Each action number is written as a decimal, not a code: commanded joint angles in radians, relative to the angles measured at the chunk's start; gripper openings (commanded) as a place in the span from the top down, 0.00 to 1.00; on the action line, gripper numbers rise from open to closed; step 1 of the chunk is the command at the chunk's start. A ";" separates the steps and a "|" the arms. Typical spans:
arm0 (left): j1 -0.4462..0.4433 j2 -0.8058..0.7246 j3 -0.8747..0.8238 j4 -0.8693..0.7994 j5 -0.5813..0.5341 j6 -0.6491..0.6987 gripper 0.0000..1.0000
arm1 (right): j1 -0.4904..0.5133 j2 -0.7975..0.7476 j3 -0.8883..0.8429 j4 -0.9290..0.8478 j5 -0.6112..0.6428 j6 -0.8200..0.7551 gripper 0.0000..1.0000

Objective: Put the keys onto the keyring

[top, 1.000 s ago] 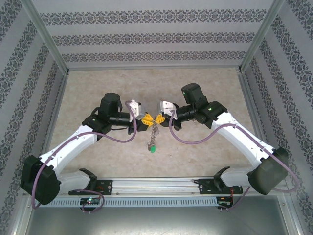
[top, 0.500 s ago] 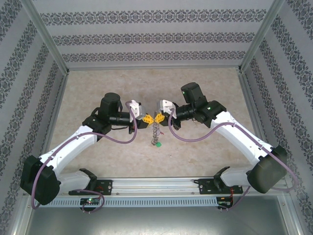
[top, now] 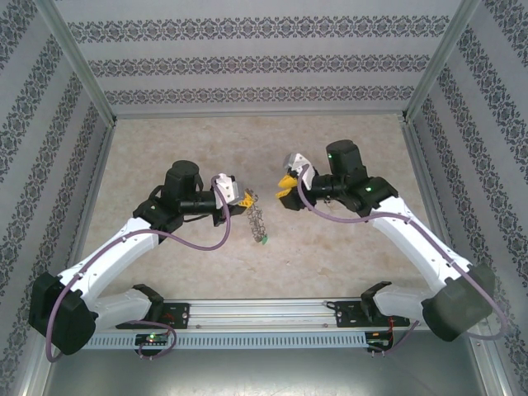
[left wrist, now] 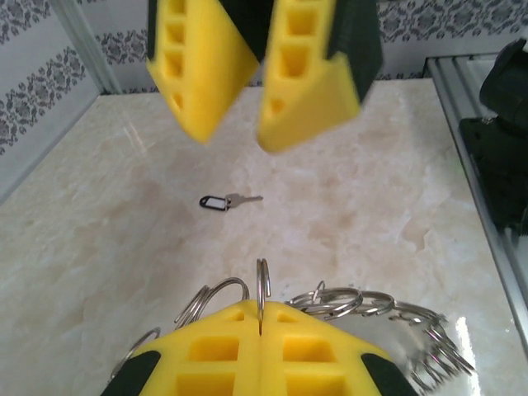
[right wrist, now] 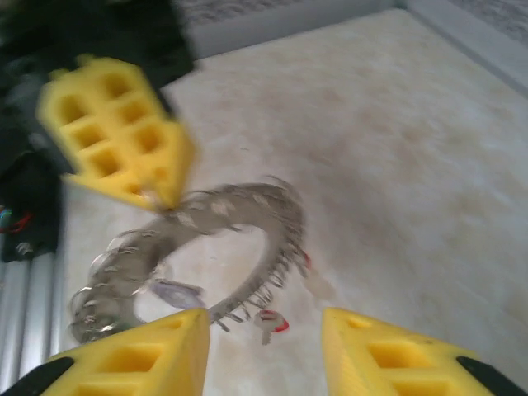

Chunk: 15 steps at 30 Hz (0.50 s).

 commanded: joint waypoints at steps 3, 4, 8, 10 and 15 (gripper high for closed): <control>-0.014 0.006 0.013 -0.036 -0.013 0.023 1.00 | -0.149 0.076 -0.019 -0.053 0.319 0.553 0.61; -0.016 0.009 0.011 -0.033 -0.014 0.015 1.00 | -0.191 0.109 -0.015 -0.098 0.344 0.636 0.63; -0.018 0.018 0.009 -0.028 -0.013 -0.004 1.00 | -0.293 0.218 0.013 -0.240 0.397 0.718 0.67; -0.019 0.022 0.011 -0.031 -0.011 -0.002 1.00 | -0.314 0.254 0.019 -0.260 0.454 0.726 0.62; -0.021 0.032 0.018 -0.025 0.001 -0.004 1.00 | -0.352 0.431 0.101 -0.289 0.394 0.684 0.62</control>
